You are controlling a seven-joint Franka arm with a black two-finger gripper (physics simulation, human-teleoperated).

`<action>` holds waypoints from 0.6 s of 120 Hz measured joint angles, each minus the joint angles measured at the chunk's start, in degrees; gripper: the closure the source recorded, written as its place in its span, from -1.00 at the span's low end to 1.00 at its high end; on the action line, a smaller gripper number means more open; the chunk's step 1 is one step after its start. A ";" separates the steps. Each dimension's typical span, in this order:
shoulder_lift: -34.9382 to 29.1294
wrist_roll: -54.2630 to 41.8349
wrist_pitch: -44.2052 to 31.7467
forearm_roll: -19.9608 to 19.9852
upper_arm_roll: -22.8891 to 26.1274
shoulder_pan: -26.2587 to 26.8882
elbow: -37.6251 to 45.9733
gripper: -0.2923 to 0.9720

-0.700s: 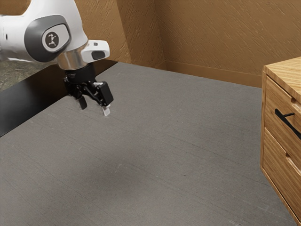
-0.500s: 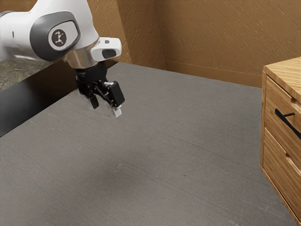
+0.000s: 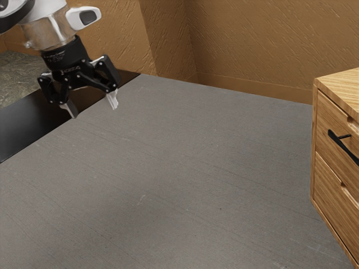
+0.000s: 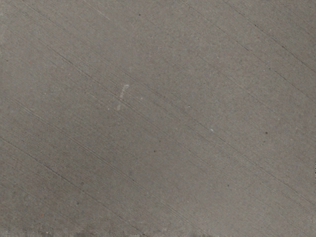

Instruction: Pull the drawer handle with one arm to open the drawer

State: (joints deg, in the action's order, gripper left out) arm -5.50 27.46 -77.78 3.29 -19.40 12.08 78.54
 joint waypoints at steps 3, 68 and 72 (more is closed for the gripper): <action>-0.08 1.97 0.33 0.01 0.14 0.08 -0.01 -0.54; -17.45 29.21 -16.72 7.36 36.95 -20.65 21.75 -0.54; -17.41 30.13 -17.63 7.63 37.74 -20.65 21.80 -0.54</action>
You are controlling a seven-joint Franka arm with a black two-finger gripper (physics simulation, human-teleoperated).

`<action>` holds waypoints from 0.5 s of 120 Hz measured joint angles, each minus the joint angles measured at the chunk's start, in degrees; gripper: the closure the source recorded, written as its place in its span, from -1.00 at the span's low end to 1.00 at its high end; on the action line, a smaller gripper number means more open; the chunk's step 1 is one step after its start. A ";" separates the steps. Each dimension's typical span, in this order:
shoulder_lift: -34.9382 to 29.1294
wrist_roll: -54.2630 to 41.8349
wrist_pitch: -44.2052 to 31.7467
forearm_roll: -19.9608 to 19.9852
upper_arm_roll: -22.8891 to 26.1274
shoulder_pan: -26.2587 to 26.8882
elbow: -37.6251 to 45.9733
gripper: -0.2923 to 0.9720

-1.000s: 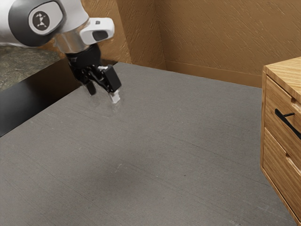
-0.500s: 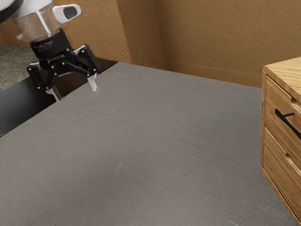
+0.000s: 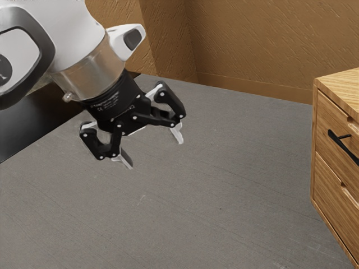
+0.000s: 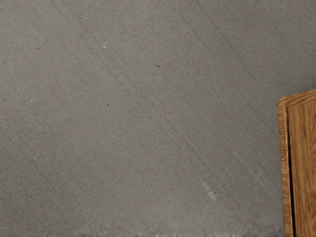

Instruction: Pull the drawer handle with one arm to open the drawer

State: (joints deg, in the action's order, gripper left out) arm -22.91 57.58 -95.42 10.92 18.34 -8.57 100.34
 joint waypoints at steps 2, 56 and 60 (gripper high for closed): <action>0.06 0.43 -0.37 0.12 0.34 0.00 0.03 -0.54; 7.90 7.98 -12.09 0.84 9.19 -0.22 -3.36 -0.54; 8.84 8.32 -12.55 0.79 9.47 -0.36 -4.24 -0.54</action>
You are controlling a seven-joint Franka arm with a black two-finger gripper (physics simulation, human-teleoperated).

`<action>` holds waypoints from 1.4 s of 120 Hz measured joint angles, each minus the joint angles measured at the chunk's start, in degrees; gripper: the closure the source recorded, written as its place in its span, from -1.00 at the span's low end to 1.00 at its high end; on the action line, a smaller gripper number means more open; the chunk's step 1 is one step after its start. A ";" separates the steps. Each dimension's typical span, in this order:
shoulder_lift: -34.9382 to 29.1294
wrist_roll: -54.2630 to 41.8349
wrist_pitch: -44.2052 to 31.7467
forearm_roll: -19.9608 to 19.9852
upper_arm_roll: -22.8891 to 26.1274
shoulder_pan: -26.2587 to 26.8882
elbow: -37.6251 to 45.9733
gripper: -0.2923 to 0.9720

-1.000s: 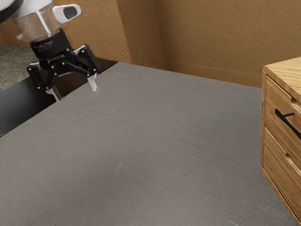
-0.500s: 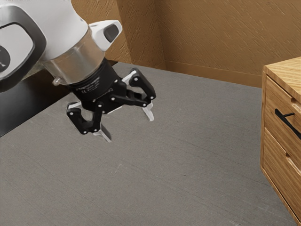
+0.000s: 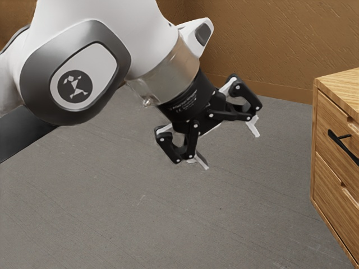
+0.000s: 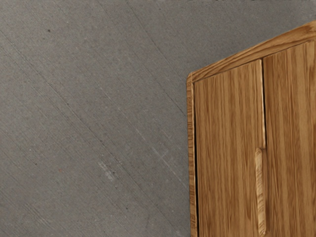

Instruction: Pull the drawer handle with one arm to open the drawer

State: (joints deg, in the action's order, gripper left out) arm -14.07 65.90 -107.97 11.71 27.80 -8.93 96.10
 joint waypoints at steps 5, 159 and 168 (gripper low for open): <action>1.01 0.39 -0.51 -0.06 0.17 -0.16 -0.70 -0.54; 24.86 4.27 -7.41 -6.59 5.24 5.23 -17.21 -0.54; 25.14 4.25 -7.47 -6.85 5.24 5.73 -17.23 -0.54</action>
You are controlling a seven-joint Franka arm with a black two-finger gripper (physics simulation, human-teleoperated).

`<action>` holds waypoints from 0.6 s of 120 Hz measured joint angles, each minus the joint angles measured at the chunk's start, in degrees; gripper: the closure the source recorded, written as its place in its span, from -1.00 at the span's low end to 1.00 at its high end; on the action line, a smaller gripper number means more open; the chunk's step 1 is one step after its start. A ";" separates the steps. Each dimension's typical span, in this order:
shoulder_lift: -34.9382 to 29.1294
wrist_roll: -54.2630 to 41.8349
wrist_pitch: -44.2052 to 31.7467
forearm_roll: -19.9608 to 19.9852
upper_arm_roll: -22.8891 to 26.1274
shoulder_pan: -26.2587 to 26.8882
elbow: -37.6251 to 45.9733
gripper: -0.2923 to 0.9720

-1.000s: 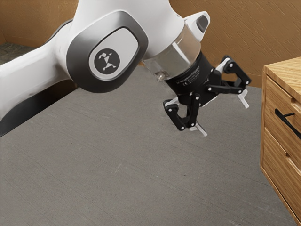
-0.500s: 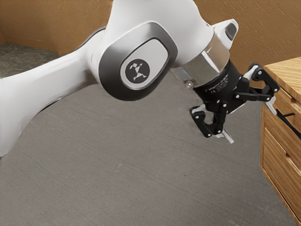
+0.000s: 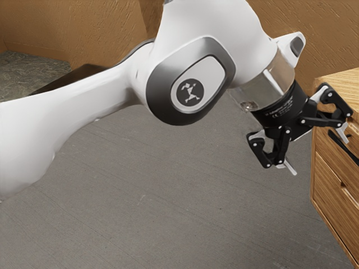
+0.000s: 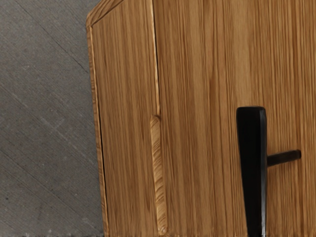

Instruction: Pull the drawer handle with one arm to open the drawer

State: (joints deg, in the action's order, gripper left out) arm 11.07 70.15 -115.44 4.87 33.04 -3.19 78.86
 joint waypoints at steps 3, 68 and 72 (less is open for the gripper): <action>0.22 -0.01 -0.01 -0.07 -0.01 0.27 0.00 -0.54; 4.10 -0.10 -0.19 -2.93 -0.28 3.23 -2.60 -0.54; 4.13 -0.09 -0.18 -2.99 -0.38 3.20 -2.54 -0.54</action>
State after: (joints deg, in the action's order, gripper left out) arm 15.21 70.06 -115.62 1.88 32.67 0.01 76.33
